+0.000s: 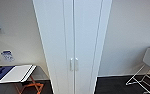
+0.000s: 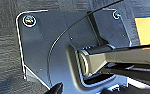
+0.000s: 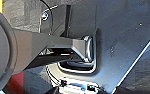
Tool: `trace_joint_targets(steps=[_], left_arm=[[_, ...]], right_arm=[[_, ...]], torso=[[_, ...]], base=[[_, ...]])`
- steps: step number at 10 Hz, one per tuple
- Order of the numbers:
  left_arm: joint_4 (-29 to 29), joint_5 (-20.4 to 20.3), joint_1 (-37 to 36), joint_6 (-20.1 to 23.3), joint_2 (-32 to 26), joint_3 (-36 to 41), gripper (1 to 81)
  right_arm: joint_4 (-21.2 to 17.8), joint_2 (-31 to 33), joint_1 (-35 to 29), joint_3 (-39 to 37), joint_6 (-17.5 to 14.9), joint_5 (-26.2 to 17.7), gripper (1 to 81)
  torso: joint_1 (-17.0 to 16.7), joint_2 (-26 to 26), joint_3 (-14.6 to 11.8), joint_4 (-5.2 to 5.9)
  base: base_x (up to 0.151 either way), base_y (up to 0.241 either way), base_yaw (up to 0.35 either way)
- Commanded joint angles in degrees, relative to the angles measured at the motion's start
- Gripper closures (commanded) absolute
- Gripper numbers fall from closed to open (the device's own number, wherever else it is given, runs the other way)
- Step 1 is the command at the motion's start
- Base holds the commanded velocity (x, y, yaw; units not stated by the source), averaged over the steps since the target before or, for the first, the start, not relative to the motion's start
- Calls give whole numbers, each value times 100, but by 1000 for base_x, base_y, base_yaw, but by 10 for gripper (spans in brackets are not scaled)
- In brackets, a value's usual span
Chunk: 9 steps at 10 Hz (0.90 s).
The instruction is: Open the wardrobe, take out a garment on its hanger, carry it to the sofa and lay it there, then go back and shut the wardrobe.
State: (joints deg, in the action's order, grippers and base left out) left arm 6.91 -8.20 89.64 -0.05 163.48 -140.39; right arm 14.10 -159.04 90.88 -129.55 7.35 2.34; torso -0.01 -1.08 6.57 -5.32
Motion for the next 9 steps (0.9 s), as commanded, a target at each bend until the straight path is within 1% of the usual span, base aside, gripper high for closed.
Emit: trace_joint_targets(steps=[1,9], left_arm=[[153,276,-205,31,-43,46,10],[153,284,-205,31,-43,46,10]], right_arm=[[-66,80,-223,98,12,-278,10],[-66,71,-259,89,12,-269,10]], torso=[[1,0,0,0],[8,2,0,0]], base=[[113,0,0],[115,0,0]])
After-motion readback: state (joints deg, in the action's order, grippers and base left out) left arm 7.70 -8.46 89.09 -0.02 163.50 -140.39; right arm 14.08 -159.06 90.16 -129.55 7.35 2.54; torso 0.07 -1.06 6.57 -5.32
